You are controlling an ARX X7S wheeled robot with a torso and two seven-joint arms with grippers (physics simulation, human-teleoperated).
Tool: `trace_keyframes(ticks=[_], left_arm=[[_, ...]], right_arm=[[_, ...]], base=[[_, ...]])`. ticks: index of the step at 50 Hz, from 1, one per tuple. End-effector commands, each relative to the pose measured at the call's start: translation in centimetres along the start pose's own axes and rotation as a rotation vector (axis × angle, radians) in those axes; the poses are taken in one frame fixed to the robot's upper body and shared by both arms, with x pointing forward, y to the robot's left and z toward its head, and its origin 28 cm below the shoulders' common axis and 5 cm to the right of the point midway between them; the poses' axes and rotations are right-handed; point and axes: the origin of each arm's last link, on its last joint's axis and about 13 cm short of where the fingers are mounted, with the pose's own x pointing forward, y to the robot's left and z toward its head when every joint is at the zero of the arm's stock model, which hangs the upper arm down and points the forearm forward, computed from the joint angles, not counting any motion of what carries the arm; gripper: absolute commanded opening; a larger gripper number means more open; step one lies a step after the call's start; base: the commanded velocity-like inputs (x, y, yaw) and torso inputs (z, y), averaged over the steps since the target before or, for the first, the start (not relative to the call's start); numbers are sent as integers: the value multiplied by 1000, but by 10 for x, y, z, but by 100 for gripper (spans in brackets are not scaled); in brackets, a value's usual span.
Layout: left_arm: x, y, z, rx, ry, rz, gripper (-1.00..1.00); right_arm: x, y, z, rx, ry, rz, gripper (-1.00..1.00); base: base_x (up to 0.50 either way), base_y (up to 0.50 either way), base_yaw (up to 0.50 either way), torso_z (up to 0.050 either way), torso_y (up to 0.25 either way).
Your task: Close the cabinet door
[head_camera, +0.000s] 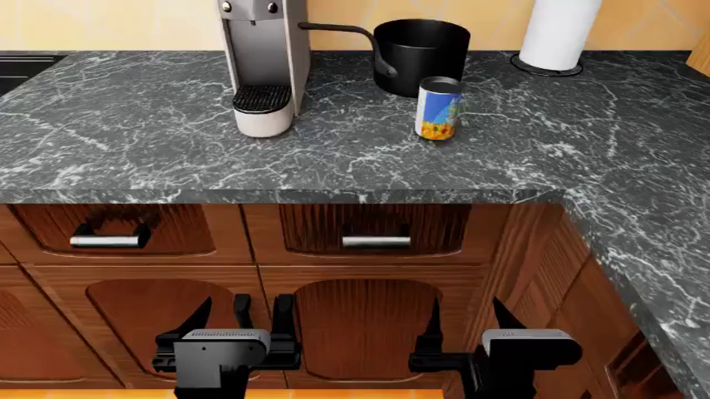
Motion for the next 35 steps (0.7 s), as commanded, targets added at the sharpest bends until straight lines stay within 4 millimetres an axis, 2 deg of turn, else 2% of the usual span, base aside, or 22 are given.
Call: trace_keyframes(ticks=[1, 11, 13, 17, 20, 22, 23, 25, 28, 35], left_arm=[[0, 0, 0, 1, 0, 0, 100], [0, 0, 0, -2, -1, 0, 100], [-1, 0, 1, 1, -7, 5, 100], [-2, 1, 12, -27, -15, 6, 100], [-3, 3, 40, -36, -108, 61, 100], [-8, 5, 80, -112, -216, 96, 100], [-11, 4, 89, -123, -239, 85, 100], [-26, 3, 116, -106, -343, 51, 100], [-42, 1, 144, -90, -476, 29, 100], [-58, 0, 174, -80, -607, 18, 100]], right_arm=[[0, 1, 0, -3, 3, 4, 100], [-1, 1, 1, 13, 19, -4, 100], [-1, 1, 1, 44, 106, -15, 100], [-2, -1, 10, 41, 57, -13, 100], [-13, 1, 48, 83, -126, 48, 100], [-23, 0, 76, 100, -255, 60, 100], [-25, -1, 82, 98, -277, 60, 100], [-32, -2, 103, 100, -333, 52, 100], [-44, -2, 130, 89, -430, 61, 100], [-62, -3, 159, 59, -550, 56, 100]], base=[[0, 0, 0, 0, 0], [0, 0, 0, 0, 0], [0, 0, 0, 0, 0], [0, 0, 0, 0, 0], [0, 0, 0, 0, 0], [0, 0, 0, 0, 0], [0, 0, 0, 0, 0], [0, 0, 0, 0, 0], [0, 0, 0, 0, 0], [0, 0, 0, 0, 0]])
